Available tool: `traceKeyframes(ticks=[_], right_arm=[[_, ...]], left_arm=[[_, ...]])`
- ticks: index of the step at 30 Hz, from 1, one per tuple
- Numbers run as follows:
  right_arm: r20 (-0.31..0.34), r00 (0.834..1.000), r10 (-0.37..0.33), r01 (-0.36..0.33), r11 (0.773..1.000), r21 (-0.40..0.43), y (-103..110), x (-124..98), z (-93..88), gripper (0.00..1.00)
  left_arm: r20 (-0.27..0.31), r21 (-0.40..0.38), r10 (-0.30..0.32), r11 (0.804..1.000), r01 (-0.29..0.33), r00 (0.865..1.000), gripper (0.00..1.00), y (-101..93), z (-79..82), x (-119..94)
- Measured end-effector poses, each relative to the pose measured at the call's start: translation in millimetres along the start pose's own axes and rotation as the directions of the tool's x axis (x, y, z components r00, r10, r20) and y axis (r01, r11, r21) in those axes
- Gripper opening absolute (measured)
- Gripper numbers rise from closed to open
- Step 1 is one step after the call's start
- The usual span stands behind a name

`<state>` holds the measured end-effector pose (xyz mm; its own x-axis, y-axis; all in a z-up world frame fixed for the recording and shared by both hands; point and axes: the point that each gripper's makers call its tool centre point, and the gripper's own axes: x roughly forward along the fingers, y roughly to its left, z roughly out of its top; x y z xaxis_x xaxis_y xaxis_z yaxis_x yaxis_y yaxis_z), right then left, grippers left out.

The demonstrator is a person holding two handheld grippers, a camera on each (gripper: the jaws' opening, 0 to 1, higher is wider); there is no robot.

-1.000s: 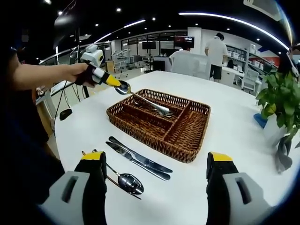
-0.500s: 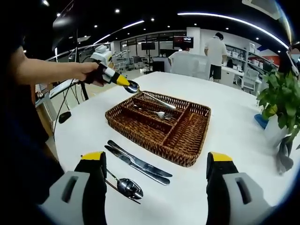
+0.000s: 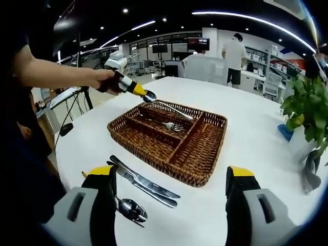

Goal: Arrange the knives, forks, and spoons in their matching storage slots by inserting each utensil handle-first until every utensil is classified and aligned in the correct compartment

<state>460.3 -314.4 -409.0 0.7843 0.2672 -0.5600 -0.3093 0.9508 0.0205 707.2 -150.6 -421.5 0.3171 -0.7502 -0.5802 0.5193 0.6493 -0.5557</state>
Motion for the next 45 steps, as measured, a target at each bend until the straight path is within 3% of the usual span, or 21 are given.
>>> traceKeyframes(ticks=[7,19,30,40,45], right_arm=[[-0.015,1.0,-0.004,0.005,1.0,0.008,-8.9,5.3,-2.4,0.9],[-0.046,0.999,0.004,-0.003,1.0,0.02,-16.4,14.9,-9.2,0.9],[-0.071,0.997,0.021,-0.02,1.0,0.016,-18.1,23.8,-13.5,0.9],[-0.08,0.996,0.026,-0.025,0.999,0.023,-20.3,29.5,-14.8,0.9],[-0.081,0.996,0.031,-0.029,0.999,0.019,-20.3,30.8,-14.7,0.9]], left_arm=[[-0.026,-0.011,0.008,1.0,-0.008,1.0,0.0,8.1,8.2,16.4],[-0.114,-0.026,0.051,0.998,-0.054,0.992,0.0,31.5,-3.9,30.0],[-0.166,-0.001,0.096,0.995,-0.098,0.981,0.01,47.0,-1.5,43.6],[-0.263,0.149,0.211,0.973,-0.176,0.941,0.05,58.5,-10.2,53.0],[-0.298,0.273,0.296,0.937,-0.216,0.907,0.06,67.0,-16.9,52.0]])
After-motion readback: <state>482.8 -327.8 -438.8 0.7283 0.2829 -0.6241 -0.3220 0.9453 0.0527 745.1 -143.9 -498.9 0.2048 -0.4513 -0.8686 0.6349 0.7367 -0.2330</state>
